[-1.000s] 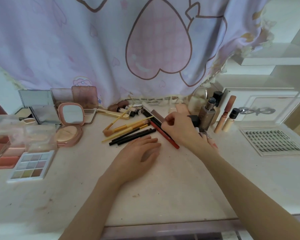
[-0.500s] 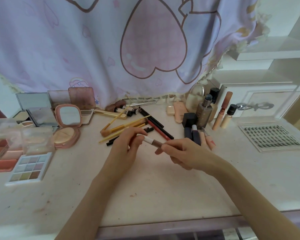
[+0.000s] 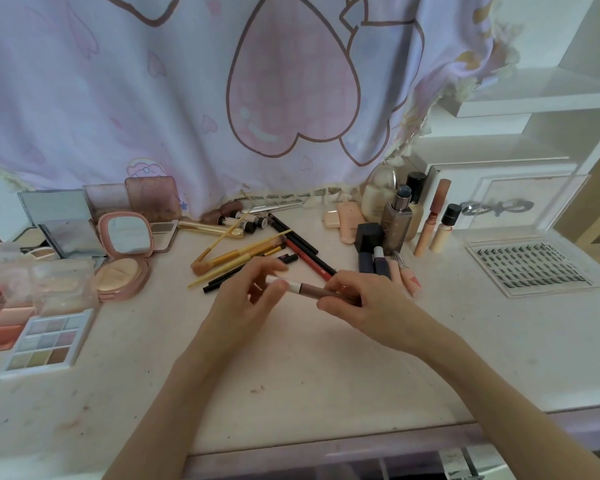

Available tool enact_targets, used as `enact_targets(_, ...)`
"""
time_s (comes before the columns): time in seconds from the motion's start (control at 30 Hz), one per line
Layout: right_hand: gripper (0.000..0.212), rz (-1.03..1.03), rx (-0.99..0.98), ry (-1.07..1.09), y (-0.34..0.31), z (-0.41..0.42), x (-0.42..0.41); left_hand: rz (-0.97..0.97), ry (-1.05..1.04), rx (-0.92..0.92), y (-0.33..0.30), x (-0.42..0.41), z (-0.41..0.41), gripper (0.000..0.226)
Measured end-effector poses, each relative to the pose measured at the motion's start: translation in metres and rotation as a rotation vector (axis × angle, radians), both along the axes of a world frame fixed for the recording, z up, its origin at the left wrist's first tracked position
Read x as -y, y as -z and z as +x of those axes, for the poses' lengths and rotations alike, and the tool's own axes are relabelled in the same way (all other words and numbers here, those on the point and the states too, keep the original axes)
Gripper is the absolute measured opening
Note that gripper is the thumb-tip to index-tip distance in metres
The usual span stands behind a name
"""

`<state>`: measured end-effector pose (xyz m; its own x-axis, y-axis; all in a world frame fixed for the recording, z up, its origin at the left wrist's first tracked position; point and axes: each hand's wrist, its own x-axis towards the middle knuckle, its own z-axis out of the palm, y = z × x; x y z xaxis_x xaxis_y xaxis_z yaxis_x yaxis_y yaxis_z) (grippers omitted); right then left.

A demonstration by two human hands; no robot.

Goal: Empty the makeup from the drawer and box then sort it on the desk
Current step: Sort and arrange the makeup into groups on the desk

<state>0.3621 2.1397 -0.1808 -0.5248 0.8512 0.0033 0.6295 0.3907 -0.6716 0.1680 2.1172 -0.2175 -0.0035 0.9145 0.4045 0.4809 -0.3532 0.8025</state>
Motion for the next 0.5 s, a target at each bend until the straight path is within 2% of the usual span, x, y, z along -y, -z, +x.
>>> enact_targets(0.1,0.012,-0.051,-0.003,-0.001,0.0013,0.0048,-0.0026,-0.002,0.037,0.004,0.0021,0.0,-0.0017,0.023)
enact_targets(0.17,0.012,-0.052,0.009,-0.014,0.0021,0.0059,-0.0031,-0.011,-0.028,-0.059,0.001,0.0007,0.0004,0.023)
enact_targets(0.27,0.007,-0.01,0.032,-0.037,0.0028,0.0055,-0.0017,-0.071,-0.096,-0.057,0.0006,-0.0009,0.0008,0.029)
enact_targets(0.37,0.011,-0.005,0.024,0.004,0.0025,0.0059,-0.0026,-0.119,0.036,0.012,0.0016,0.0006,0.0005,0.007)
enact_targets(0.43,0.014,-0.017,0.029,0.025,0.0007,0.0073,-0.0037,-0.124,0.106,0.047,0.0032,0.0,-0.0015,0.025)
enact_targets(0.5,0.018,0.005,0.069,0.029,-0.0019,0.0103,-0.0035,-0.109,0.11,0.028,0.0015,-0.0008,-0.0019,0.018)
